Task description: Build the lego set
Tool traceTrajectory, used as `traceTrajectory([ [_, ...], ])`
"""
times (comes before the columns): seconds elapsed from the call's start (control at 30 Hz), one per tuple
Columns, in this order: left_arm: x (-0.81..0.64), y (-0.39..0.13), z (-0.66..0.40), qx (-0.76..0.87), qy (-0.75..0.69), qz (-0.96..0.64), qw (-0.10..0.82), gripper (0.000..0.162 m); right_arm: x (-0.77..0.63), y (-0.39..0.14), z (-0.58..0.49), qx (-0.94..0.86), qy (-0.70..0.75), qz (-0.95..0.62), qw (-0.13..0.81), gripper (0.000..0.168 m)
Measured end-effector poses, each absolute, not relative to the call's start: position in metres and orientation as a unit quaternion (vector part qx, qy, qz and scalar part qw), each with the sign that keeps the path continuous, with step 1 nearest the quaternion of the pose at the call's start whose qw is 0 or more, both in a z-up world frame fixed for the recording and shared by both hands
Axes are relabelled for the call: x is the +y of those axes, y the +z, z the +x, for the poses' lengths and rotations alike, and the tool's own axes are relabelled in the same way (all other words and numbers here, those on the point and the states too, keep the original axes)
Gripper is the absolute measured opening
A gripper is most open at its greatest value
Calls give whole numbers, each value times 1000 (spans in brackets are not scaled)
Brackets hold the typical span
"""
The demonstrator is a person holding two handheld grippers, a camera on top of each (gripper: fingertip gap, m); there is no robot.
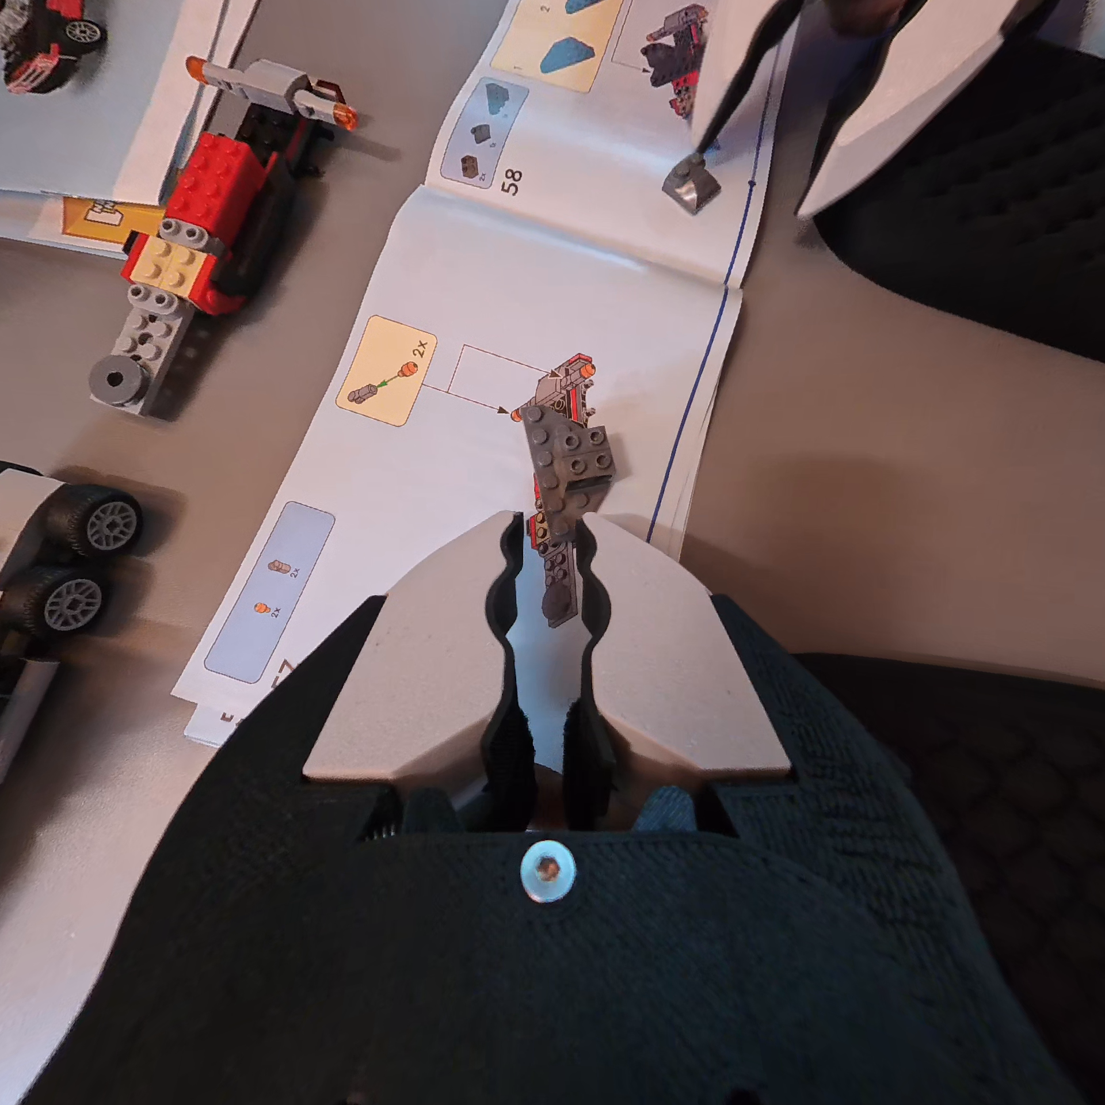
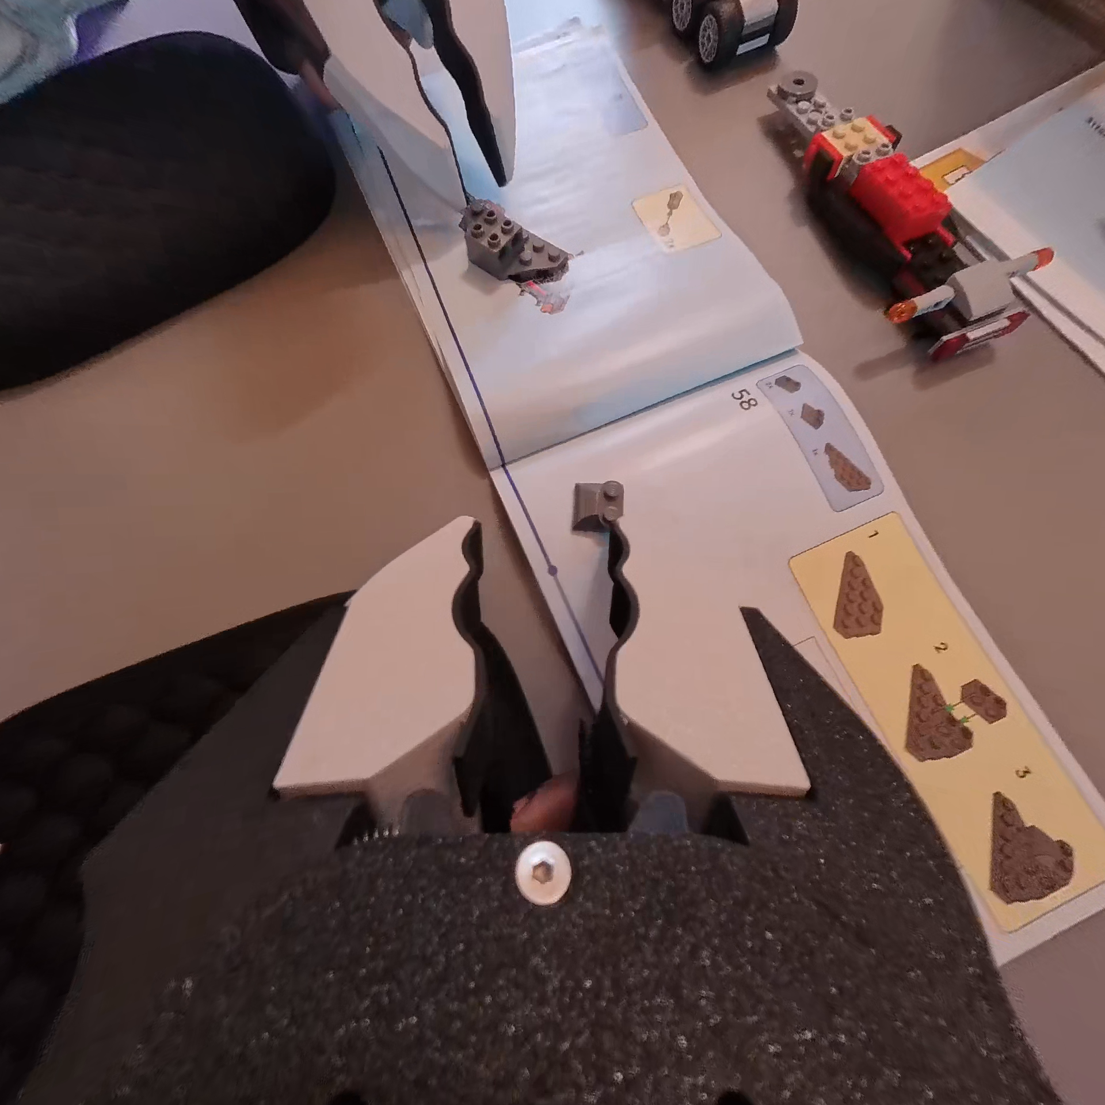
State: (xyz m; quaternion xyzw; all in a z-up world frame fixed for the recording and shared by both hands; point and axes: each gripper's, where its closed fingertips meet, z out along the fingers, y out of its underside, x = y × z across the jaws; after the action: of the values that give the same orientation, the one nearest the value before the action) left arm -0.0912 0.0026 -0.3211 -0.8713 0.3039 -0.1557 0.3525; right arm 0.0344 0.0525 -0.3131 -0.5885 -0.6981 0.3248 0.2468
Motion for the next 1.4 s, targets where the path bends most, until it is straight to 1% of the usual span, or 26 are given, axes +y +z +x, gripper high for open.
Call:
traceTrajectory([
  [0.03,3,-321,-91,304,-156,-871,352,17,50,-313,36,-696,327,-593,240,39],
  [0.2,3,-322,-93,300,-157,-873,352,17,20,-297,43,-721,363,-550,214,39],
  [0.33,2,-322,-92,302,-158,-873,349,17,58,-295,41,-746,301,-526,276,34],
  [0.47,2,-321,-91,305,-156,-871,351,17,65,-306,34,-725,346,-548,233,39],
  [0.57,2,-322,-92,302,-156,-873,349,17,63,-316,34,-732,325,-552,232,40],
  [0.63,2,-323,-92,302,-158,-873,349,17,51,-320,38,-736,323,-557,209,41],
  [0.77,2,-325,-90,304,-161,-873,345,17,29,-314,45,-764,327,-525,183,41],
  [0.8,1,-325,-90,305,-161,-873,344,17,33,-310,44,-772,319,-515,191,41],
  [0.87,1,-325,-89,306,-162,-873,343,17,49,-300,36,-780,310,-495,225,31],
  [0.9,1,-325,-89,306,-163,-873,343,17,56,-297,30,-784,304,-485,239,29],
  [1.0,1,-326,-89,307,-163,-873,342,17,61,-303,23,-816,284,-452,221,26],
  [1.13,0,-326,-90,307,-164,-874,339,17,59,-316,23,-826,273,-450,200,25],
  [1.27,-1,-327,-86,311,-167,-873,336,17,58,-318,20,-815,280,-460,216,16],
  [1.4,0,-327,-82,302,-174,-877,332,16,58,-319,20,-796,277,-487,230,16],
])
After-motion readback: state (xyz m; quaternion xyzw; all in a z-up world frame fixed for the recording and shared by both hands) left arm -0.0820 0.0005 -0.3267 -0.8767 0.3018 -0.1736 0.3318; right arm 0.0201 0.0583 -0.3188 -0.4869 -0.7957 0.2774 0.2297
